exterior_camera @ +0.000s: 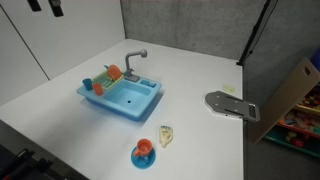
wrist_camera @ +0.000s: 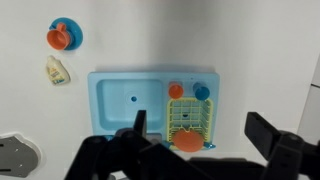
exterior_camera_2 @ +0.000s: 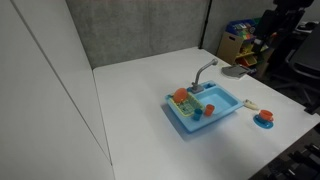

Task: Pick the orange cup and put it in the sink

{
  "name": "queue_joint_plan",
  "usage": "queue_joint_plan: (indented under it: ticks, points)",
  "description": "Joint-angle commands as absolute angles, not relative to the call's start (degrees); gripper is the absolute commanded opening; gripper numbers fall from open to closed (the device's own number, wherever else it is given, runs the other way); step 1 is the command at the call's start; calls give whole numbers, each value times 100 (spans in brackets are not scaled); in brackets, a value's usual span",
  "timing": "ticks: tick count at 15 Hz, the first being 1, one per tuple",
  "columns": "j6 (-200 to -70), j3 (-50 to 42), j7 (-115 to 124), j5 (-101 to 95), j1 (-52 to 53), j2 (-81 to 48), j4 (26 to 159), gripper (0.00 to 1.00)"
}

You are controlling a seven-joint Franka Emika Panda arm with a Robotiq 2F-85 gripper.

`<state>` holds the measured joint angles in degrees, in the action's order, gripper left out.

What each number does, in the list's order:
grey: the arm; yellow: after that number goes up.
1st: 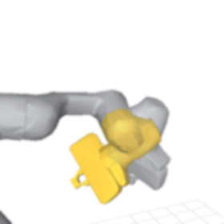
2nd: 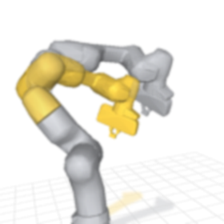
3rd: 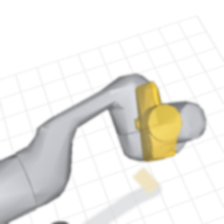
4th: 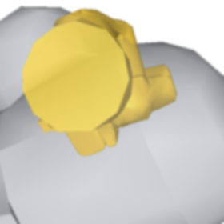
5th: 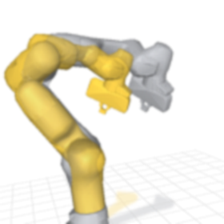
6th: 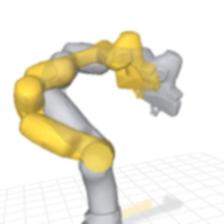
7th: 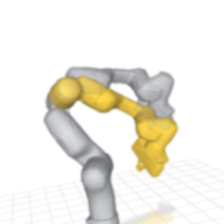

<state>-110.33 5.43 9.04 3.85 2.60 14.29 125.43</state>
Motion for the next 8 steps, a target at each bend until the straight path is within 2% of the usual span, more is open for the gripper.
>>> queue_joint_plan:
  ticks: [1, 8]
  points:
    - [-11317, 544, 1175, 255, 223, 1151, 12426, 100]
    - [-11885, 507, 1548, 44, 185, 684, 12414, 100]
